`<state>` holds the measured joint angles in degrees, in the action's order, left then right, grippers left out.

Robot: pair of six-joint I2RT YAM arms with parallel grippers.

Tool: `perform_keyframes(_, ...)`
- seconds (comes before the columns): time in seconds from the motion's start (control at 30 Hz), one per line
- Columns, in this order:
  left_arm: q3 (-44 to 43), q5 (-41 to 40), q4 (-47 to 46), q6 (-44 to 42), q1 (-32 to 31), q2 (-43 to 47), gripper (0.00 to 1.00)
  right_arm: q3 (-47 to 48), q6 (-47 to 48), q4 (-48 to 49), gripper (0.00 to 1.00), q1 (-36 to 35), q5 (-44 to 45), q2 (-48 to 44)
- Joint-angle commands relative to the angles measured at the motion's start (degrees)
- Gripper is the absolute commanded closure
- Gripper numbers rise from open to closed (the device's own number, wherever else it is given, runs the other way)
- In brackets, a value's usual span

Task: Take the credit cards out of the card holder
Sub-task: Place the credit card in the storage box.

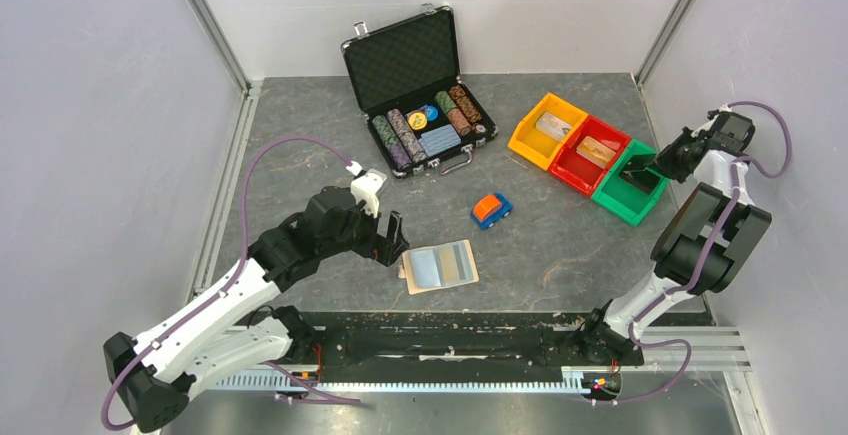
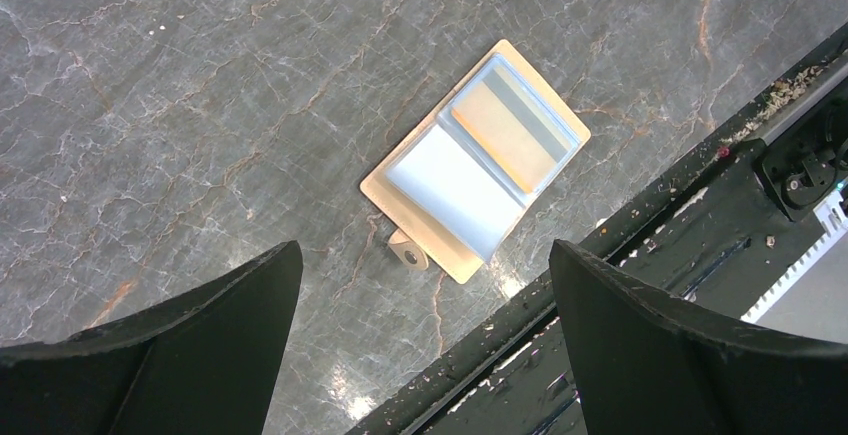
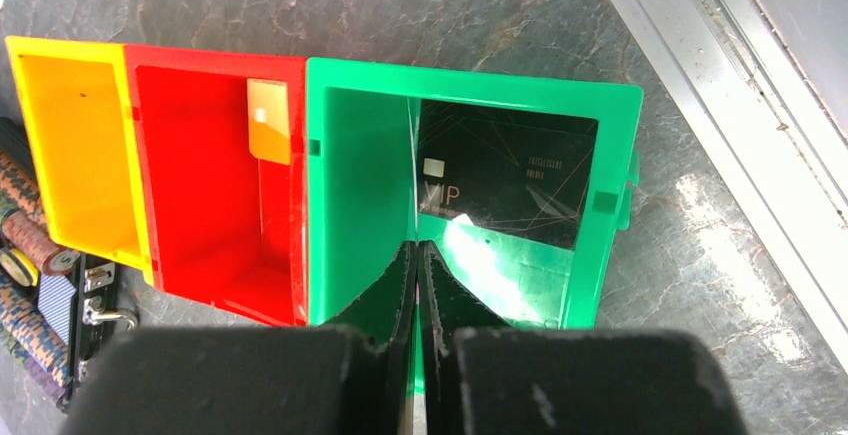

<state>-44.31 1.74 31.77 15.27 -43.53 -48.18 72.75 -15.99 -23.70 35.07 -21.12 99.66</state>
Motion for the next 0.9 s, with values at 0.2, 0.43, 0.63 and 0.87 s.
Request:
perform_keyframes(0.2, -1.5, -0.2, 0.2, -5.0, -0.1, -0.9, 0.00, 1.3, -2.9, 3.6, 0.97, 0.2, 3.4, 4.1)
perform_keyframes(0.43, -1.4, -0.2, 0.2, -5.0, 0.0, -0.9, 0.00, 3.3, -2.6, 2.0, 0.90, 0.0, 5.6, 5.5)
perform_keyframes(0.63, -1.5, 0.0, 0.2, -4.9, 0.0, -1.0, 0.00, 3.9, -2.3, 0.2, 0.84, -1.0, 11.0, 3.1)
perform_keyframes(0.87, -1.4, -0.3, 0.4, -4.7, 0.1, -0.5, 0.00, 5.3, -2.0, -2.7, 0.82, -2.7, 14.7, 0.0)
